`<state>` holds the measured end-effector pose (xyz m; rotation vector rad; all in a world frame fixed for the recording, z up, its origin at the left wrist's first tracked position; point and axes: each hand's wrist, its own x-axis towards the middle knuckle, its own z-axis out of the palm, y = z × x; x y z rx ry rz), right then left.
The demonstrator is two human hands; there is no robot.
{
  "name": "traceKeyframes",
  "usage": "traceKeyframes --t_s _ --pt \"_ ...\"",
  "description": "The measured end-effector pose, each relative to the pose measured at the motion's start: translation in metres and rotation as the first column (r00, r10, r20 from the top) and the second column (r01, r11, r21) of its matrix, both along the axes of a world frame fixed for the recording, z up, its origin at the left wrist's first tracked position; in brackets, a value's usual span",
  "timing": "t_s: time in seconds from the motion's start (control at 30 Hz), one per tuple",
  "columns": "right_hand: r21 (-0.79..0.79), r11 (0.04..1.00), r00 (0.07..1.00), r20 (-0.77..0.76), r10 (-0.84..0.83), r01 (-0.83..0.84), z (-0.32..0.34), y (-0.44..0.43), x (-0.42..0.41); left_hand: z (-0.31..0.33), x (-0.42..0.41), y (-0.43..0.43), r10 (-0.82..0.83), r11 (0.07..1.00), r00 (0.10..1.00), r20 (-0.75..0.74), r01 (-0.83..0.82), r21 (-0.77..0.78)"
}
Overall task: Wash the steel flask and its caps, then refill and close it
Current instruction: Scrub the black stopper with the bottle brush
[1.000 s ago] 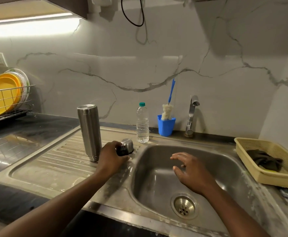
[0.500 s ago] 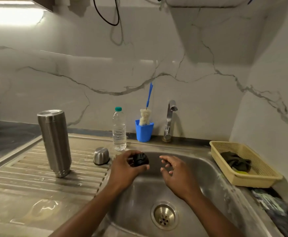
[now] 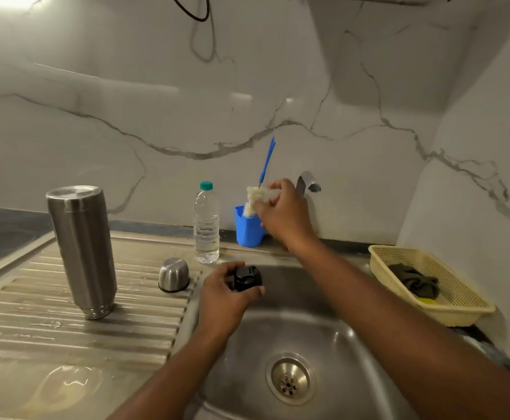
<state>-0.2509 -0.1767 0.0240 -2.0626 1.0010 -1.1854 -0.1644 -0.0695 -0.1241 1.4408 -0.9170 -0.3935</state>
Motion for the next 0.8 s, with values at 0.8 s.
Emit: traceKeyframes --t_s 0.8 --pt "-0.108 0.988 0.994 -0.003 -0.113 0.112 0.08 -0.076 0.022 0.003 -0.002 0.002 0.01 0.999 0.999 -0.035 -0.012 -0.043"
